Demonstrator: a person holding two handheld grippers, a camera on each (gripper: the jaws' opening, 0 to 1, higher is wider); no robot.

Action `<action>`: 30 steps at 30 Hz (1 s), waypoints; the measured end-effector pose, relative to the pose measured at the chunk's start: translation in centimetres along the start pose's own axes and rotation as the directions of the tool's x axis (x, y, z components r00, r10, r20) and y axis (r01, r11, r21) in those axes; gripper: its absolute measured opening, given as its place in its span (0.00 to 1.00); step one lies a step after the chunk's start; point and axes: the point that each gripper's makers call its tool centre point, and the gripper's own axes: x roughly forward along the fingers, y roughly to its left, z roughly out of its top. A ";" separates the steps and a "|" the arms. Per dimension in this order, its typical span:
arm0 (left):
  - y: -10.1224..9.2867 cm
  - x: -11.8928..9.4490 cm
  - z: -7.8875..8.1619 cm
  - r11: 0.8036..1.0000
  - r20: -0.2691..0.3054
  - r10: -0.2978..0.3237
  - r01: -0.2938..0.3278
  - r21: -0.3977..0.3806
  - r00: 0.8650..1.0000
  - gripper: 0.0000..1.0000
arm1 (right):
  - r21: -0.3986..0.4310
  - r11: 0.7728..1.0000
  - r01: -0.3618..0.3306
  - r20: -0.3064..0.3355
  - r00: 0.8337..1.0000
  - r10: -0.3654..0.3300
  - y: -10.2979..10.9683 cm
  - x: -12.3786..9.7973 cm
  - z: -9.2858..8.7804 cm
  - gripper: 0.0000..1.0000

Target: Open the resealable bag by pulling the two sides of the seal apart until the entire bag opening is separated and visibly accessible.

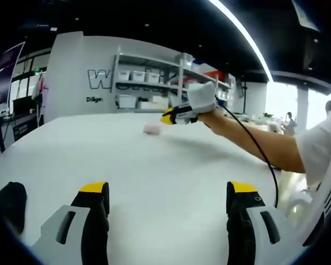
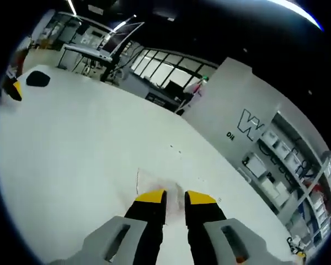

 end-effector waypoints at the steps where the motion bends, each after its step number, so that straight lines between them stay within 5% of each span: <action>1: 0.0 0.0 0.0 1.000 -0.001 0.002 -0.002 0.001 1.000 0.87 | 0.009 1.000 0.000 -0.003 1.000 0.000 0.1 -0.3 -0.1 0.12; 11: 0.6 0.6 0.2 0.999 0.004 0.031 -0.031 0.007 1.000 0.90 | 0.136 0.991 0.002 -0.013 1.000 0.000 0.3 -0.3 -1.4 0.21; 23: 1.3 1.2 0.4 0.997 0.007 0.075 -0.075 0.020 0.997 1.00 | 0.427 0.903 0.056 -0.053 0.998 -0.037 0.0 0.4 -3.5 1.00; 30: 1.1 1.2 0.6 0.997 0.018 0.075 -0.075 0.017 0.997 1.00 | 0.466 0.884 0.031 -0.039 0.999 -0.015 0.6 0.2 -3.3 0.99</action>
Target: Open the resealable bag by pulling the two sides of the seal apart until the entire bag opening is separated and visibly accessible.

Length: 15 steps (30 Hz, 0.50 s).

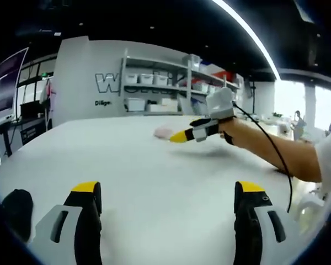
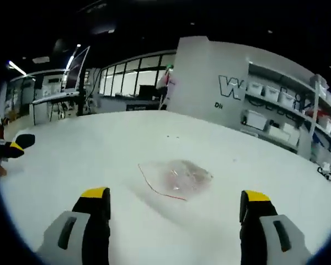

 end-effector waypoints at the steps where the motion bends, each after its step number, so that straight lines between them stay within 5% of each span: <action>1: -0.1 0.0 0.0 1.000 -0.002 0.000 0.000 0.003 1.000 1.00 | 0.003 1.000 -0.001 0.002 1.000 0.001 0.0 0.0 0.0 0.99; 15: 0.1 -0.1 -0.2 1.000 -0.010 -0.001 0.001 -0.003 1.000 1.00 | -0.007 1.000 -0.008 -0.036 0.999 0.007 0.9 0.1 -0.5 0.97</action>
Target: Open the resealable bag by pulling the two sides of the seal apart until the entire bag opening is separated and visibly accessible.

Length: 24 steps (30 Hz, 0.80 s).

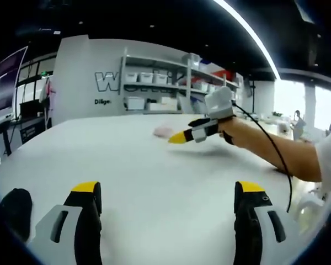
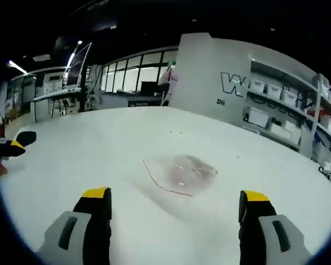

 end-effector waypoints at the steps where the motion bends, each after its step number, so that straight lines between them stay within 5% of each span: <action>1: 0.0 0.0 0.0 1.000 0.000 0.000 0.000 -0.001 1.000 1.00 | 0.003 1.000 -0.001 0.001 1.000 0.001 -0.1 0.0 0.0 0.96; 24: 0.0 -0.1 0.0 1.000 0.004 -0.001 0.001 -0.003 1.000 1.00 | -0.020 1.000 -0.004 0.004 1.000 0.004 0.9 -1.1 0.1 0.87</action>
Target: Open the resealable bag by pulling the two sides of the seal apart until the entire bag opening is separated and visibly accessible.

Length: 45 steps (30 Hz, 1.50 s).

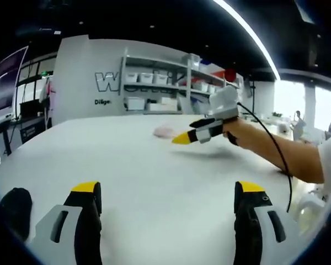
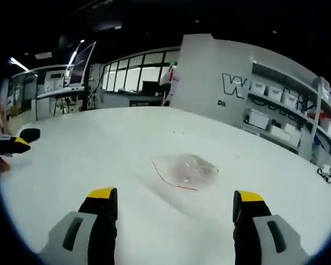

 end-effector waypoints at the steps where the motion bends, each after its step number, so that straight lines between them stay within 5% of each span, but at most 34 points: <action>1: 0.0 0.0 0.0 1.000 0.001 -0.001 0.001 0.000 1.000 1.00 | 0.000 1.000 0.000 -0.001 1.000 0.000 0.0 0.0 0.0 0.86; 31: -0.4 -0.4 -0.1 1.000 0.009 -0.009 0.009 -0.007 1.000 0.99 | 0.018 1.000 0.020 0.059 0.998 -0.021 3.1 -5.6 -0.4 0.80; 45: -0.5 -0.5 -0.3 1.000 0.010 -0.010 0.010 -0.006 1.000 0.99 | 0.057 0.998 0.041 0.074 0.996 -0.045 2.9 -6.7 -1.1 0.78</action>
